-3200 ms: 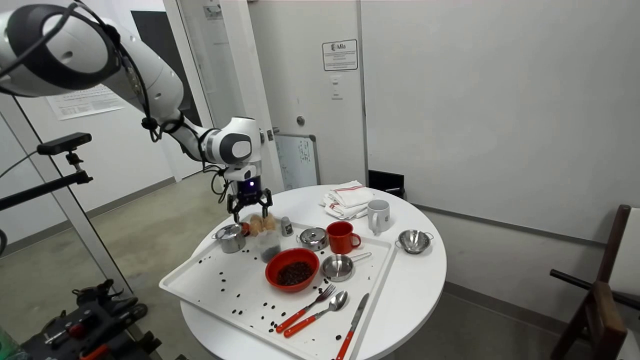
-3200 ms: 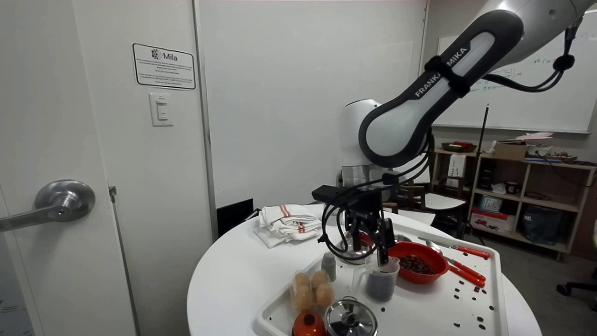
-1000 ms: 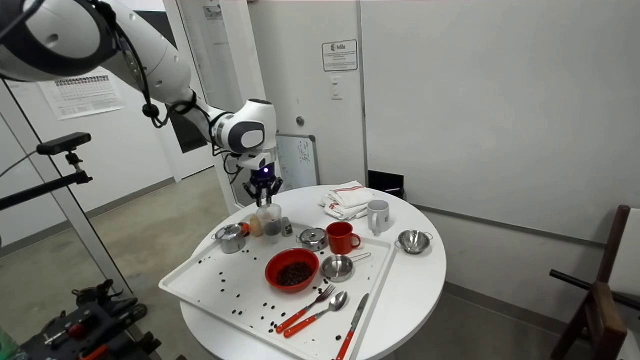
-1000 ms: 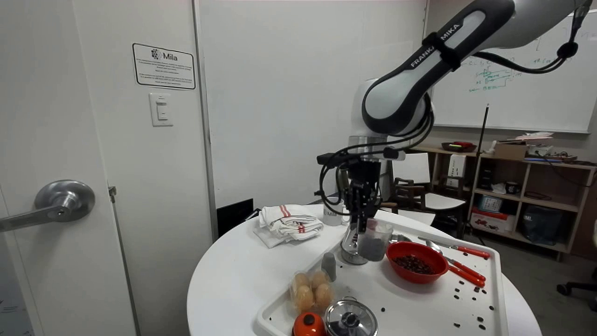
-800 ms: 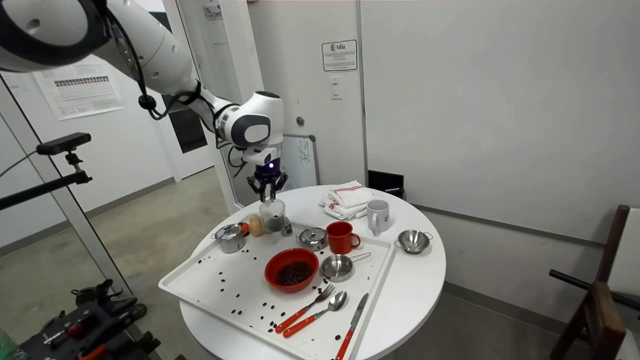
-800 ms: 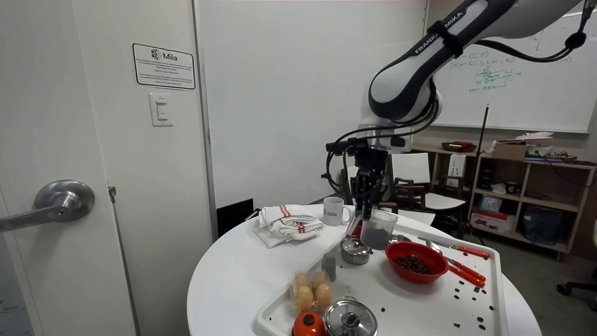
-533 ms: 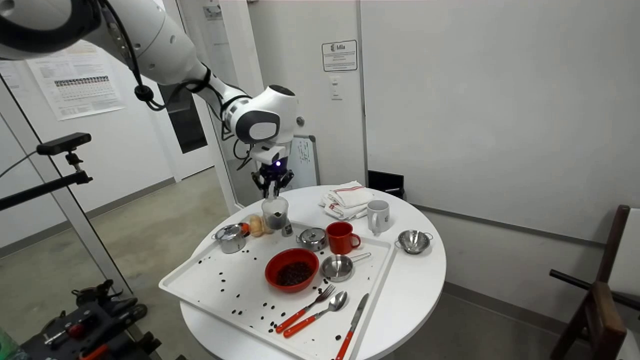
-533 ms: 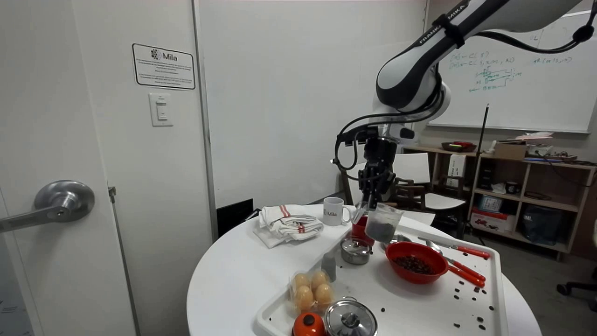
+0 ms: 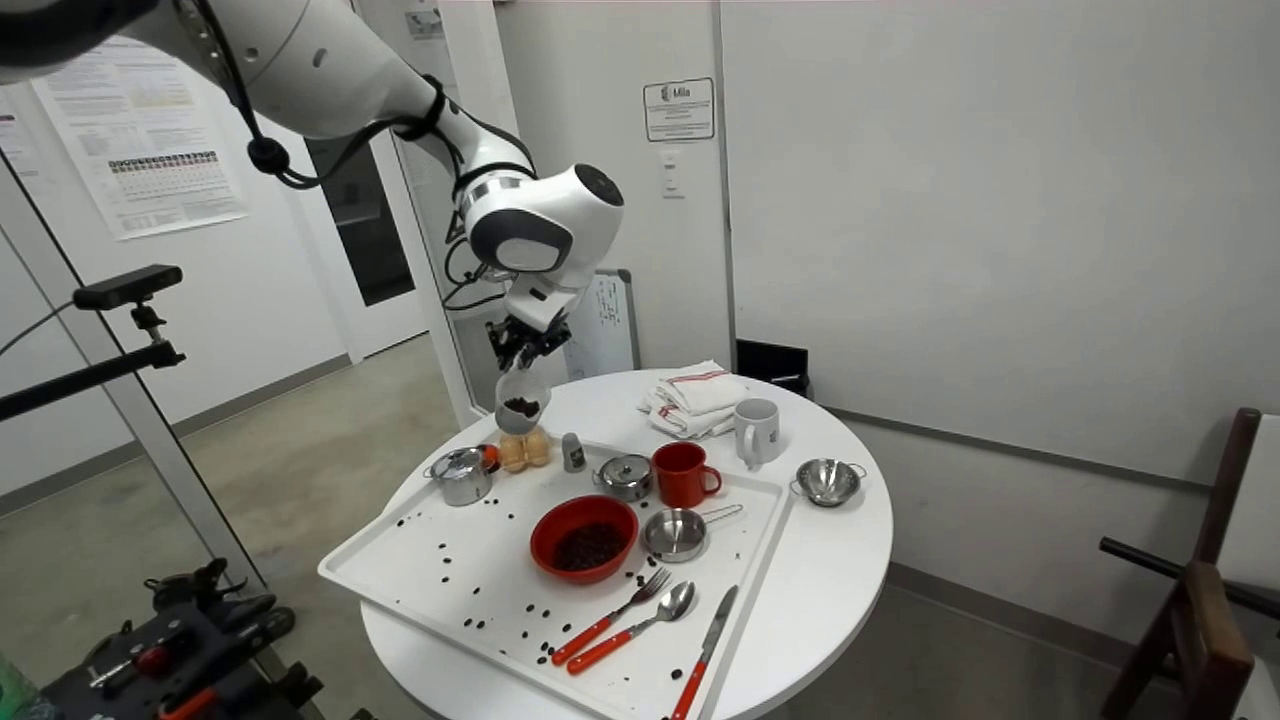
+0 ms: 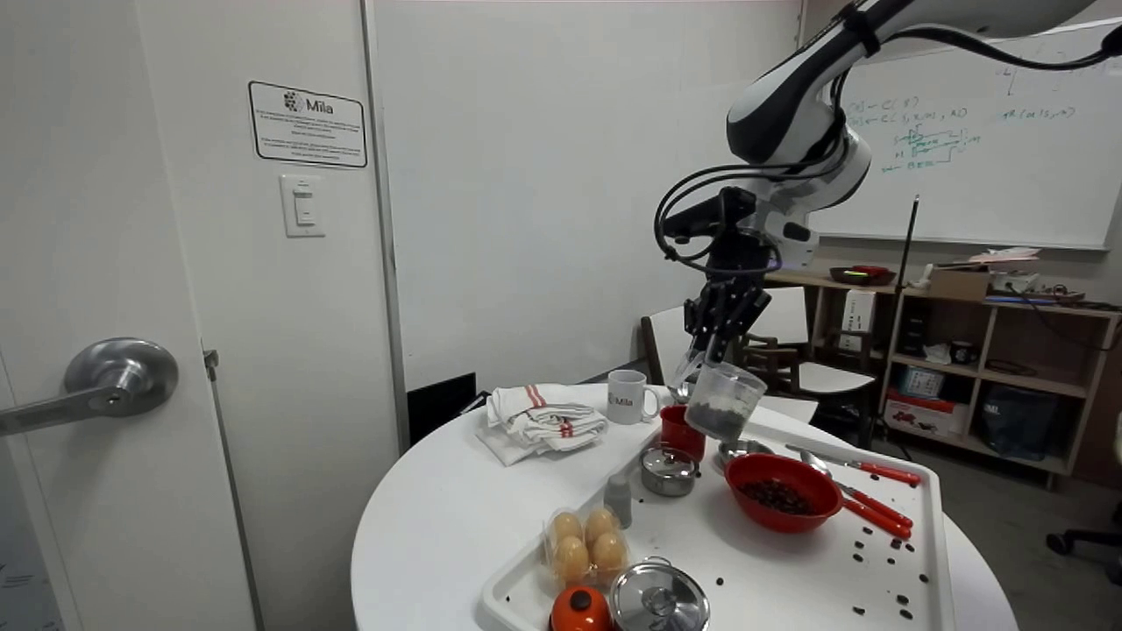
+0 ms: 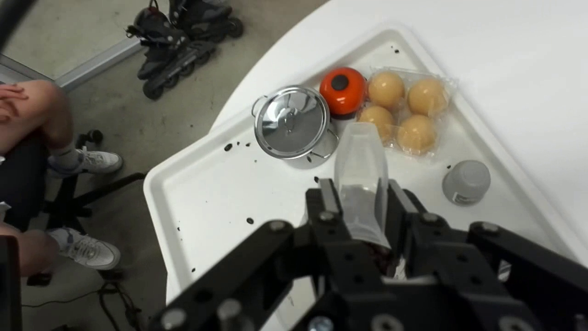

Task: Pour some contents of the jug into the red bowl

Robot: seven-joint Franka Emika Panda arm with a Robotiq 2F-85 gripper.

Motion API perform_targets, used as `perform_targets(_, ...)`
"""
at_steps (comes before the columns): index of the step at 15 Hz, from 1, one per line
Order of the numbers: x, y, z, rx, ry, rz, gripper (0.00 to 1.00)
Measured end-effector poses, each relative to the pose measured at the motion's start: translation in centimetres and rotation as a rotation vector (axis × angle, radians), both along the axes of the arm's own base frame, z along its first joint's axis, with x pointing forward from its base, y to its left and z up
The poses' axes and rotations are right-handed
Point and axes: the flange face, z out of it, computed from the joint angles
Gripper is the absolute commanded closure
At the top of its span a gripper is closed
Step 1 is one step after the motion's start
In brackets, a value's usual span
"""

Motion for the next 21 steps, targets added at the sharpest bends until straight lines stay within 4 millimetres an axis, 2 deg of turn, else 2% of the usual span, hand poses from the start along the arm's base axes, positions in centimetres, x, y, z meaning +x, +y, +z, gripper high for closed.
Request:
perform_targets(10, -2.5, -6.2, 1.2, 0.261, -0.022, 0.018, 0.88)
perform_targets(21, -5.0, -9.4, 1.0, 0.468, -0.002, 0.063, 0.88)
